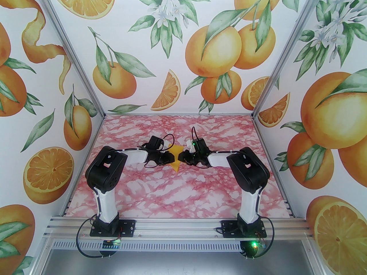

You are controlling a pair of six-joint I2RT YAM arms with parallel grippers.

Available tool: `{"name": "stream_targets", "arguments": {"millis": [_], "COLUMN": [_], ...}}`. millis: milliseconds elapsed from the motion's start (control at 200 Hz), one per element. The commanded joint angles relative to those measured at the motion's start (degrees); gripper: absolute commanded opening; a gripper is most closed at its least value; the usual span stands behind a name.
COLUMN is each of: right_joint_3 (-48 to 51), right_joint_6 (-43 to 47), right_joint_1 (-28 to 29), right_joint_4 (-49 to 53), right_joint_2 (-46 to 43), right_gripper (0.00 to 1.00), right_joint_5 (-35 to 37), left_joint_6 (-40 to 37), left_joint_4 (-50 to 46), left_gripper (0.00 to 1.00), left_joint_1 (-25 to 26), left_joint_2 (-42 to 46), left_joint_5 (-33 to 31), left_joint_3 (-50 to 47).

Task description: Fold a paper plane with a square sheet of paper (fold left side to right side)

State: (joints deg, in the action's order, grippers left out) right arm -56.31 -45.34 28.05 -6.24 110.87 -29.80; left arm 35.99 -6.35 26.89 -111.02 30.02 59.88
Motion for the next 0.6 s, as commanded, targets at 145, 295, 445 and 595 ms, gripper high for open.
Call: {"name": "stream_targets", "arguments": {"millis": [145, 295, 445, 595], "right_joint_3": [2.1, 2.8, 4.5, 5.3], "right_joint_6": [0.1, -3.6, -10.5, -16.3], "right_joint_1": [0.0, 2.8, 5.5, 8.5], "right_joint_4": [5.4, 3.9, -1.8, -8.3], "right_joint_2": [-9.6, -11.3, -9.6, -6.2], "right_gripper": [0.30, 0.04, 0.00, 0.00], "right_joint_5": [5.6, 2.7, 0.8, 0.3], "left_joint_6": [0.6, 0.9, 1.2, 1.3], "left_joint_4": [-0.1, 0.2, 0.6, 0.6], "left_gripper": [0.24, 0.24, 0.24, 0.24], "left_joint_1": [-0.2, 0.0, 0.2, 0.4], "left_joint_2": [-2.0, -2.0, -1.9, -1.8], "left_joint_5": [-1.6, -1.5, -1.4, -1.3], "left_joint_3": [-0.7, -0.8, -1.0, -1.0]}}
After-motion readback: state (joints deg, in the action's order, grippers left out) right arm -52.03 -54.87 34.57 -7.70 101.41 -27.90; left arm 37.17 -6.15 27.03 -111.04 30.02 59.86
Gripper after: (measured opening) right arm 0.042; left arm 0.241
